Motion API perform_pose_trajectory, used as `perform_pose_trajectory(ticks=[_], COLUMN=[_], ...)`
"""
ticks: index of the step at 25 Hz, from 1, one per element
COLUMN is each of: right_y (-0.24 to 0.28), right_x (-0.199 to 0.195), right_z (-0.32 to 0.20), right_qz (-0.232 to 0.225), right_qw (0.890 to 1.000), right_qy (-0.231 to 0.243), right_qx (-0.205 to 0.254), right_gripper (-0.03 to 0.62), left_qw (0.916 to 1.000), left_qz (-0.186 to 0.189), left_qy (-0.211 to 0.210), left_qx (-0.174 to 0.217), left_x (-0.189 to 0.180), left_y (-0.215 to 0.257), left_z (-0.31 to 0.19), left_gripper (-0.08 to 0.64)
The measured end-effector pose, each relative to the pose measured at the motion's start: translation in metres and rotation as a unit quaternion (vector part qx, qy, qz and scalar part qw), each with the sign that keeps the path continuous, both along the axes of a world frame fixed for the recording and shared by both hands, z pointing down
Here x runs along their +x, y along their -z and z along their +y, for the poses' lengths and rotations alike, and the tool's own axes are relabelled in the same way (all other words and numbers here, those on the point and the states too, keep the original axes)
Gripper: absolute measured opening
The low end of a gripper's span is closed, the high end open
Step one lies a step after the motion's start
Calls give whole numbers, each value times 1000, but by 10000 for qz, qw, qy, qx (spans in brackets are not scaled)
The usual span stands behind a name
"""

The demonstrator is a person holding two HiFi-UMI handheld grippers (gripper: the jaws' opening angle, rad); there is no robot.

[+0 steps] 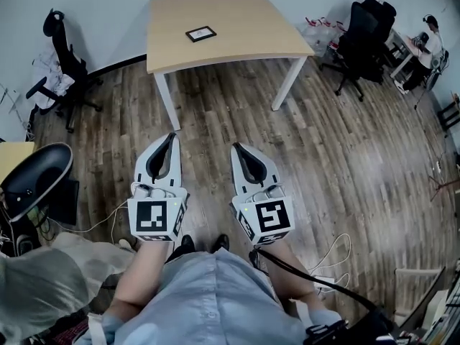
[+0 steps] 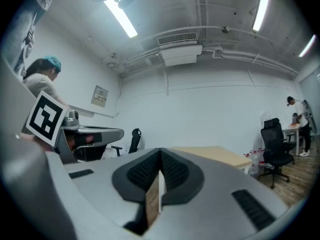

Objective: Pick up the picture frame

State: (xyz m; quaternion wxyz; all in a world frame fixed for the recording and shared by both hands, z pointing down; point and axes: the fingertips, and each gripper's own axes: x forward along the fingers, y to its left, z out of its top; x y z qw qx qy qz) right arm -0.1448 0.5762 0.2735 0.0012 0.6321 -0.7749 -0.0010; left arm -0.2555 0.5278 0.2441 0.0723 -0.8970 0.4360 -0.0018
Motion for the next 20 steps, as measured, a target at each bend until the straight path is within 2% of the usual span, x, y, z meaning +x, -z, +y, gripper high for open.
perform_pose_trajectory(ticks=[3,10,20], right_y=[-5,-19,-23], right_x=[10,30,41], right_z=[-7,-45,-175], right_qz=[-112,-95,-75], right_qw=[9997,9995,9994], right_qy=[196,209,238], right_qx=[-88,-226,-258], right_gripper=[2,2,2], left_qw=[10000,9997,9995], left_qz=[-1,-53,-30], left_qy=[48,119,78], left_qx=[-30,-183,-294], left_x=[12,29,43], left_y=[-2,-16,-28], left_z=[-3,-37,-170], left_gripper=[0,0,0])
